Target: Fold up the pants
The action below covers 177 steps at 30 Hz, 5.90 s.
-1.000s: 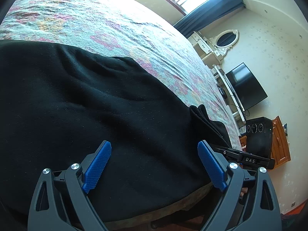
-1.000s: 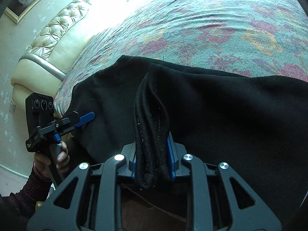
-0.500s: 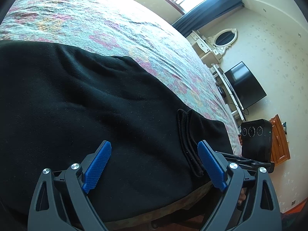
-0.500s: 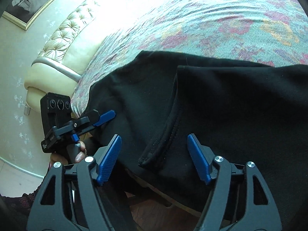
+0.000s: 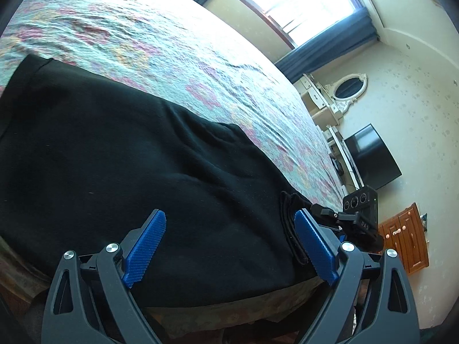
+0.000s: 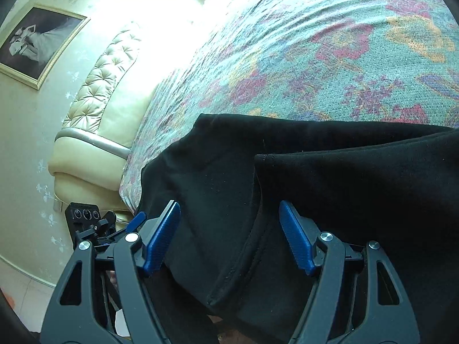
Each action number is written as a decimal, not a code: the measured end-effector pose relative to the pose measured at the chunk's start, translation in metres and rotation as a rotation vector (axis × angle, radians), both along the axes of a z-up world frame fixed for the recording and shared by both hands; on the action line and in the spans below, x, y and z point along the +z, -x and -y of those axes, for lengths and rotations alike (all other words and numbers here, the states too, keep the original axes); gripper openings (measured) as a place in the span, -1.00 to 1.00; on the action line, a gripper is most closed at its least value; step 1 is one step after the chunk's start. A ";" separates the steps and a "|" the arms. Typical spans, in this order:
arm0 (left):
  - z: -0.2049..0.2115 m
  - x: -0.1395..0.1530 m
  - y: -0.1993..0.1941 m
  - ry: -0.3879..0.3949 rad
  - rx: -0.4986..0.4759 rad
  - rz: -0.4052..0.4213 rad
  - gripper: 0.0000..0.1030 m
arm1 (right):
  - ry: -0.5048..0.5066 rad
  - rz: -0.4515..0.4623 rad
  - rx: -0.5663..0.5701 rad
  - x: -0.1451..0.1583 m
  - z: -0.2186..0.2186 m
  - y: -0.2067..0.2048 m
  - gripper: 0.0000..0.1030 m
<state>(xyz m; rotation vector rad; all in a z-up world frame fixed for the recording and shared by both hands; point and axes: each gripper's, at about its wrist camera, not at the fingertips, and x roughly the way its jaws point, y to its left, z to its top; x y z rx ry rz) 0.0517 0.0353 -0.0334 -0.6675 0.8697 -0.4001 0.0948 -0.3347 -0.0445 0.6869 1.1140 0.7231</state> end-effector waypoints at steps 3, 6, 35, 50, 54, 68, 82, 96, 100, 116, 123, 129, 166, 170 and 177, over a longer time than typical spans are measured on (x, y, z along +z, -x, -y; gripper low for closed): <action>-0.033 0.003 0.009 0.010 0.058 0.002 0.75 | 0.018 0.015 0.002 0.005 0.001 0.008 0.40; -0.069 0.008 0.011 -0.002 0.126 0.003 0.75 | 0.017 0.010 0.020 0.005 0.000 0.017 0.45; -0.183 -0.049 -0.043 0.289 -0.109 -0.181 0.77 | 0.007 -0.021 0.025 0.004 -0.010 0.034 0.53; -0.161 -0.049 -0.056 0.085 -0.091 -0.320 -0.67 | -0.014 -0.016 -0.021 0.005 0.011 0.039 0.54; -0.156 -0.034 -0.052 0.045 -0.076 -0.281 -0.71 | -0.020 -0.008 -0.043 0.009 0.023 0.043 0.54; -0.054 0.083 -0.058 0.282 -0.266 0.012 -0.72 | -0.072 0.021 -0.168 0.019 0.082 0.064 0.54; 0.170 0.082 -0.086 0.333 -0.593 0.013 -0.72 | -0.165 0.042 -0.245 0.016 0.120 0.083 0.54; 0.314 0.006 -0.097 -0.038 -0.673 -0.081 -0.13 | -0.206 0.042 -0.314 0.007 0.155 0.097 0.62; 0.317 0.021 -0.088 -0.058 -0.674 -0.020 0.17 | -0.191 0.039 -0.330 0.008 0.165 0.099 0.64; 0.125 0.013 -0.069 -0.035 -0.171 0.002 0.58 | 0.015 0.019 -0.227 0.007 0.146 0.076 0.71; 0.086 -0.038 -0.058 0.114 -0.054 -0.136 0.58 | 0.136 -0.028 -0.141 -0.001 0.121 0.067 -0.28; 0.097 -0.037 -0.052 0.100 -0.087 -0.122 0.58 | 0.146 0.036 -0.172 0.020 0.127 0.069 -0.74; 0.125 -0.041 -0.042 0.202 -0.187 -0.154 0.58 | 0.024 -0.053 -0.413 -0.020 0.219 0.104 -0.65; 0.126 -0.046 -0.038 0.231 -0.177 -0.163 0.60 | -0.032 -0.064 -0.481 -0.019 0.240 0.118 -0.06; 0.122 -0.056 -0.036 0.282 -0.131 -0.178 0.71 | -0.130 -0.134 -0.602 -0.031 0.259 0.140 0.94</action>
